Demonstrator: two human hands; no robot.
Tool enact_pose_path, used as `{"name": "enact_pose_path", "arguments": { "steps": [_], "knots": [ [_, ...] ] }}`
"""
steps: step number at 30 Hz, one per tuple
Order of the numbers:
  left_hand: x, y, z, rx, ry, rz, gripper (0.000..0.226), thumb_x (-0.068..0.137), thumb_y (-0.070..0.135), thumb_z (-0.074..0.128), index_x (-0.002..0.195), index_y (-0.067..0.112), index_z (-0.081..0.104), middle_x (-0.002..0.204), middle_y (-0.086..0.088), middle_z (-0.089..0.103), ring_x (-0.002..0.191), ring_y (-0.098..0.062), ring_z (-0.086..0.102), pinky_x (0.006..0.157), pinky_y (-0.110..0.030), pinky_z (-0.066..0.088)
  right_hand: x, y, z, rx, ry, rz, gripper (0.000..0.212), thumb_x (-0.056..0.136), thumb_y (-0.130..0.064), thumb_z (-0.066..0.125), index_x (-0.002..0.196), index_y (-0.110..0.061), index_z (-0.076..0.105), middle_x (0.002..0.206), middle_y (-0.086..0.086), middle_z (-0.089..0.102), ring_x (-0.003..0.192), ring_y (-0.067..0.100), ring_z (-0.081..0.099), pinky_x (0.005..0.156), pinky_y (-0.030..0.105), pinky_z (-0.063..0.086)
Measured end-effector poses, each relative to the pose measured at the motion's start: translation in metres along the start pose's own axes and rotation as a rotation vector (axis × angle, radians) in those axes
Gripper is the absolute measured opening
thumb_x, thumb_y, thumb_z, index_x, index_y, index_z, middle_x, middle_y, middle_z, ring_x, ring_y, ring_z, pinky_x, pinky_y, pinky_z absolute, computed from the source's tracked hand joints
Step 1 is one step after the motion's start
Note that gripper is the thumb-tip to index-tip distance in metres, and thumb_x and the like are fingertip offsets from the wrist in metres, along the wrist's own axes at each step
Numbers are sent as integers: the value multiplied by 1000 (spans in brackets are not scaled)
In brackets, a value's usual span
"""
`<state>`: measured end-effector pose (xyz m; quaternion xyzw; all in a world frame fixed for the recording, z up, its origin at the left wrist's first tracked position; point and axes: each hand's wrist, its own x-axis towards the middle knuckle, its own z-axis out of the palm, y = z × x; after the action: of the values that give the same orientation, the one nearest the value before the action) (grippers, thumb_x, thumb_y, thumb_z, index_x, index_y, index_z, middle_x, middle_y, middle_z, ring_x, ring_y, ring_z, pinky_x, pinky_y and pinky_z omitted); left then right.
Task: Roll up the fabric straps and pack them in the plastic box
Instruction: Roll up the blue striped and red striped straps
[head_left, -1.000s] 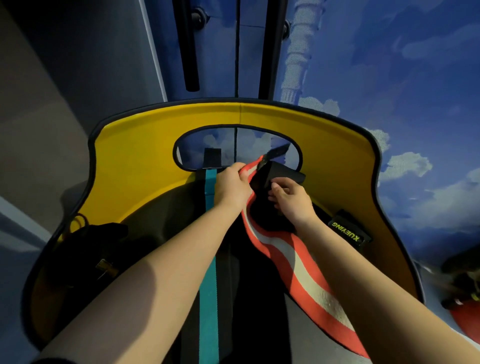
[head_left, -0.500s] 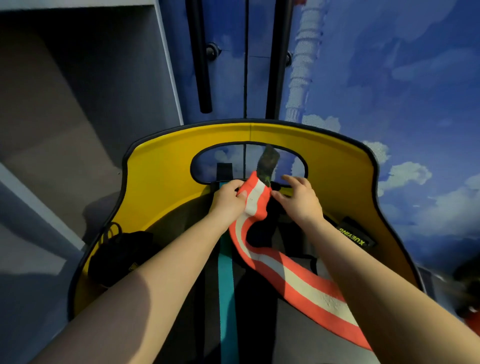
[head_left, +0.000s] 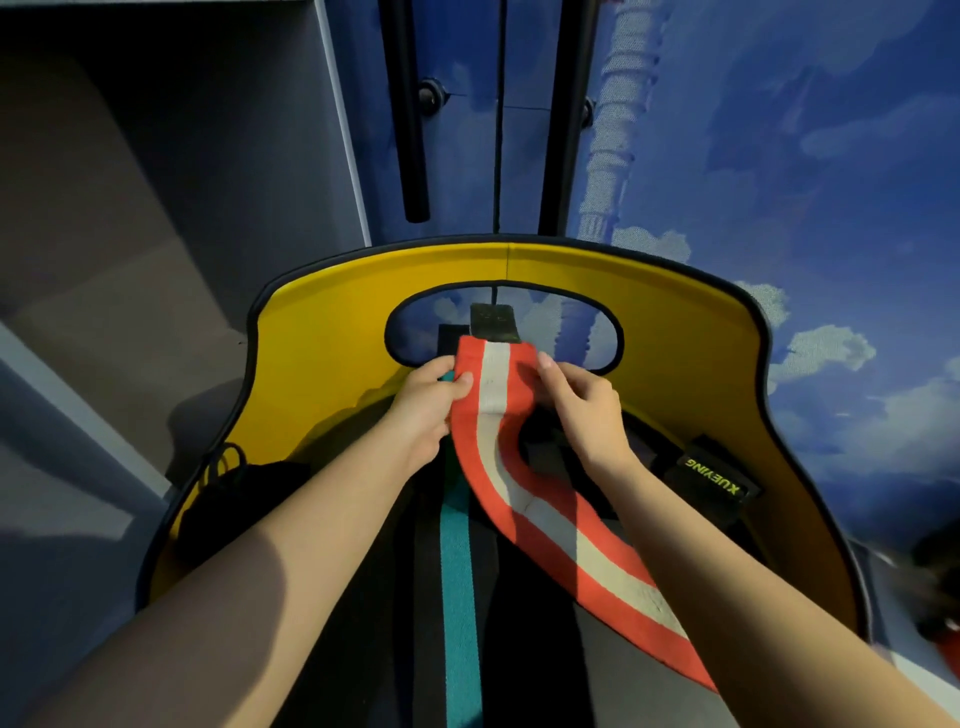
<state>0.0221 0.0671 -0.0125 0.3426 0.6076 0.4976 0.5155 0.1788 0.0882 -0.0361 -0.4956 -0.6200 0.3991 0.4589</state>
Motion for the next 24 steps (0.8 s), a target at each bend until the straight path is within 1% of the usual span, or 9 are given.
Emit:
{"name": "enact_pose_path", "arguments": {
  "steps": [2,4,5,8,12,15,19,22,24],
  "knots": [
    [0,7,-4,-100,-36,-20,25,98,5,44,120,9,55,97,-7,65,78,-15,61,66,-29,50,-11,-7,2,-52,-61,-76,26,91,-45,53,78,-27,68,72,-11,67,68,-1,59,67,17,45],
    [2,13,-9,-142,-43,-29,26,98,5,43,121,9,54,98,-6,65,79,-15,62,67,-29,51,-15,-10,6,-84,-118,-80,25,89,-46,55,89,-25,70,78,-15,69,72,-4,61,64,10,43],
    [3,16,-11,-146,-47,-35,26,98,6,43,121,9,54,102,-7,64,80,-15,62,68,-29,51,-14,-10,8,-59,-122,-62,24,88,-45,56,91,-25,69,75,-18,68,70,-5,60,62,9,42],
    [13,19,-16,-125,-45,-57,24,99,6,41,119,13,53,112,-11,61,87,-19,61,71,-30,51,-4,-8,20,-39,-92,-6,17,88,-44,59,85,-29,67,69,-15,67,63,-2,58,60,17,44],
    [36,7,-22,-64,36,-85,30,100,8,41,127,12,51,125,-14,59,108,-27,59,80,-37,50,12,1,40,-157,-135,77,18,91,-37,56,90,-24,68,86,-3,70,78,13,65,69,28,51],
    [54,-6,-23,-36,70,-115,34,100,10,41,133,13,48,129,-14,58,114,-29,58,86,-39,49,20,9,52,-236,-154,204,22,94,-34,52,94,-18,65,76,-1,63,61,22,65,53,32,56],
    [67,-21,-20,75,61,-122,38,100,15,40,139,14,43,133,-11,55,119,-28,54,94,-41,46,28,26,64,-334,-126,307,25,94,-35,50,92,-15,64,82,7,66,70,30,67,69,45,58],
    [73,-31,-22,268,124,-61,42,100,16,42,141,13,40,137,-9,51,123,-27,51,95,-36,44,29,36,69,-355,-122,352,23,94,-35,51,86,-16,63,86,10,68,67,30,68,68,45,59],
    [75,-38,-27,349,136,-51,47,98,11,45,144,14,35,143,-10,45,127,-27,47,98,-38,44,27,39,72,-364,-137,366,23,94,-34,52,89,-14,64,86,10,68,66,29,68,65,44,60]
  ]
}}
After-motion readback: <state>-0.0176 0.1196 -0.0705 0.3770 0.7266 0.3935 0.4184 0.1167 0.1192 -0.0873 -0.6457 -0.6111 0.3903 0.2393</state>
